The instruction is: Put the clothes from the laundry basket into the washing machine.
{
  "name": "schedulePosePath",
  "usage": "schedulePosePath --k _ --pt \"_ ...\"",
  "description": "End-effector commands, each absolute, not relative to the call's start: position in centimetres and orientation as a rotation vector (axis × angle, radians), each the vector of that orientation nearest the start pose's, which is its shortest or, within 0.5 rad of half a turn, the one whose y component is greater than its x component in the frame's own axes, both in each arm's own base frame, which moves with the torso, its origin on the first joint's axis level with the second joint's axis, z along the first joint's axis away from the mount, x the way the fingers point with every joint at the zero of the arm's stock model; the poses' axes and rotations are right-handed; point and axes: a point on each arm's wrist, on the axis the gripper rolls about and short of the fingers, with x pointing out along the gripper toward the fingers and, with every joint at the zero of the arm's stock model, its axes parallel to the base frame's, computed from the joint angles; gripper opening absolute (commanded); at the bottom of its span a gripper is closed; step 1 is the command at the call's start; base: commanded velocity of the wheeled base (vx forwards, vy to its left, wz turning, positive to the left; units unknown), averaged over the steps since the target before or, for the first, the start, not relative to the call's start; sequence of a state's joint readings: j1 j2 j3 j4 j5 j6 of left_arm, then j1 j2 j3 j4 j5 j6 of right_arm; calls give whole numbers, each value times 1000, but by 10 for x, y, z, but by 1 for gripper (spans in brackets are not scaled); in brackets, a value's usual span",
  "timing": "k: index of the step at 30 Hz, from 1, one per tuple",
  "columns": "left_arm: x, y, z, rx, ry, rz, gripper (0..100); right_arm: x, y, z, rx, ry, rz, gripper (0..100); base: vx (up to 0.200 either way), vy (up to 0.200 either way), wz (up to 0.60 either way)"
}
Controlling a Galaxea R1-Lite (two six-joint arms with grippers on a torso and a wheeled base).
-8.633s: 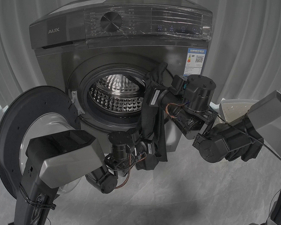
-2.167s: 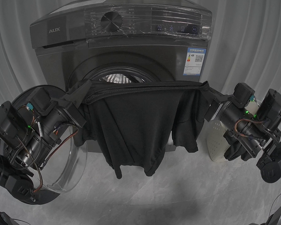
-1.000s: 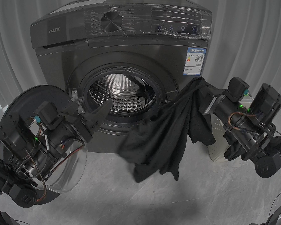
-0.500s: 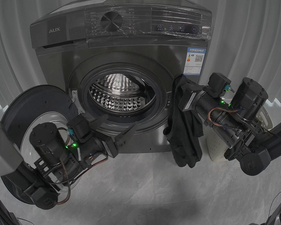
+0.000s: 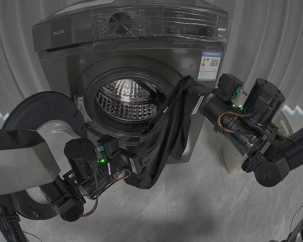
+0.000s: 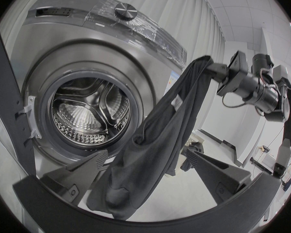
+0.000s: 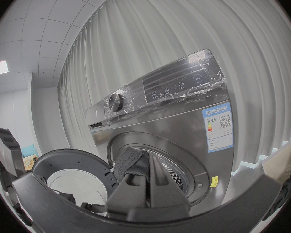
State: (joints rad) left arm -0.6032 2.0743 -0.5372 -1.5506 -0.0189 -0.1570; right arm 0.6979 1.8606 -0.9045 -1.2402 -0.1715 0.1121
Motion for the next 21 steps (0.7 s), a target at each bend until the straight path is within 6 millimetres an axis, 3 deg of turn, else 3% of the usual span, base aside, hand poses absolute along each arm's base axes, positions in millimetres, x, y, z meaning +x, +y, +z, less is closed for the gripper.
schedulePosePath --k 1,10,21 --pt "276 -188 75 -136 82 -611 100 266 225 220 239 -242 555 0 0 0 0" --pt "294 -187 64 -122 78 -576 100 259 239 224 283 -248 599 0 0 0 0" --pt "296 -194 60 -123 79 -599 100 260 241 221 280 -241 597 0 0 0 0"
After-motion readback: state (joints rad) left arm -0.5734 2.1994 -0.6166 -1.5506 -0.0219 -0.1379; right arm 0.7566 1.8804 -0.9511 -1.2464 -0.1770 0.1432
